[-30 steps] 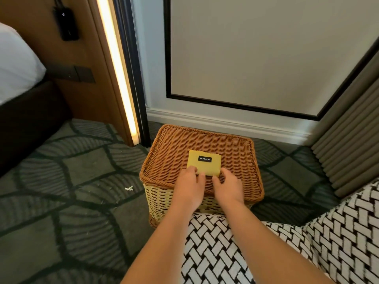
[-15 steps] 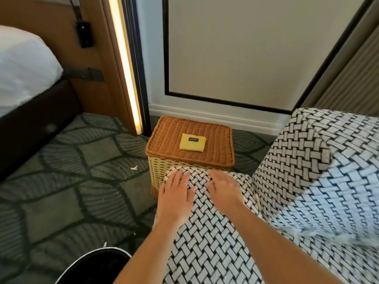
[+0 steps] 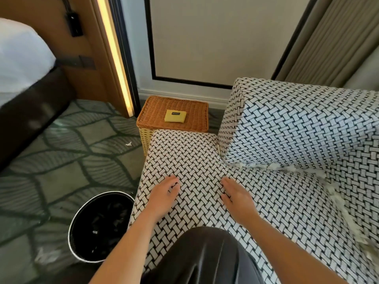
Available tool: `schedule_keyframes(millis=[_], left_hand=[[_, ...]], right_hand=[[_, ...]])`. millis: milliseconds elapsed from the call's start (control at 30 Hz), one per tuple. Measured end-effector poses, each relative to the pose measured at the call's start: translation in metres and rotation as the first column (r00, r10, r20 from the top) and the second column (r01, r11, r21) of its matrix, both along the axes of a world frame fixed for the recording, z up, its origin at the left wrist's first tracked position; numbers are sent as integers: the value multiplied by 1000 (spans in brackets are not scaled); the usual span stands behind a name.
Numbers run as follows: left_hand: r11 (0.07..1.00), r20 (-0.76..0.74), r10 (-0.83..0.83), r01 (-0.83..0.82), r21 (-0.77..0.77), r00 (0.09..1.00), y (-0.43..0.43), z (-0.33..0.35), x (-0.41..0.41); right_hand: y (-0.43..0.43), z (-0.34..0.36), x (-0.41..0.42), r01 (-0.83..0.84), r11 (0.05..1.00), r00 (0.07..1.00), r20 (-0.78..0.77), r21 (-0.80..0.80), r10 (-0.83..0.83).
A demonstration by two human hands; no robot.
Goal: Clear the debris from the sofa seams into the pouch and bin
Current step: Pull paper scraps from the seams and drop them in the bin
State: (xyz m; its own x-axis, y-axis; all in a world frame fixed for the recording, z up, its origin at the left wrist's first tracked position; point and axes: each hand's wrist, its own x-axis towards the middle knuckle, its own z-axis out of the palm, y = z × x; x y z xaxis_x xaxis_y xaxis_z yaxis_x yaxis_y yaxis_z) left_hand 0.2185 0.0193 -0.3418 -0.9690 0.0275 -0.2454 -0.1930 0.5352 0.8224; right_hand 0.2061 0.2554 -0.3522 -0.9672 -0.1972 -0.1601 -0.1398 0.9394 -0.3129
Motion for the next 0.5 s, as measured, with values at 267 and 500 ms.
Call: schedule_keyframes(millis=[267, 500], left_hand=[[994, 102, -36, 25, 102, 994, 37, 4, 40], [984, 6, -152, 151, -93, 988, 70, -9, 24]], right_hand=[[36, -9, 60, 140, 950, 949, -237, -278, -209], [29, -22, 54, 269, 936, 861, -379, -229, -340]])
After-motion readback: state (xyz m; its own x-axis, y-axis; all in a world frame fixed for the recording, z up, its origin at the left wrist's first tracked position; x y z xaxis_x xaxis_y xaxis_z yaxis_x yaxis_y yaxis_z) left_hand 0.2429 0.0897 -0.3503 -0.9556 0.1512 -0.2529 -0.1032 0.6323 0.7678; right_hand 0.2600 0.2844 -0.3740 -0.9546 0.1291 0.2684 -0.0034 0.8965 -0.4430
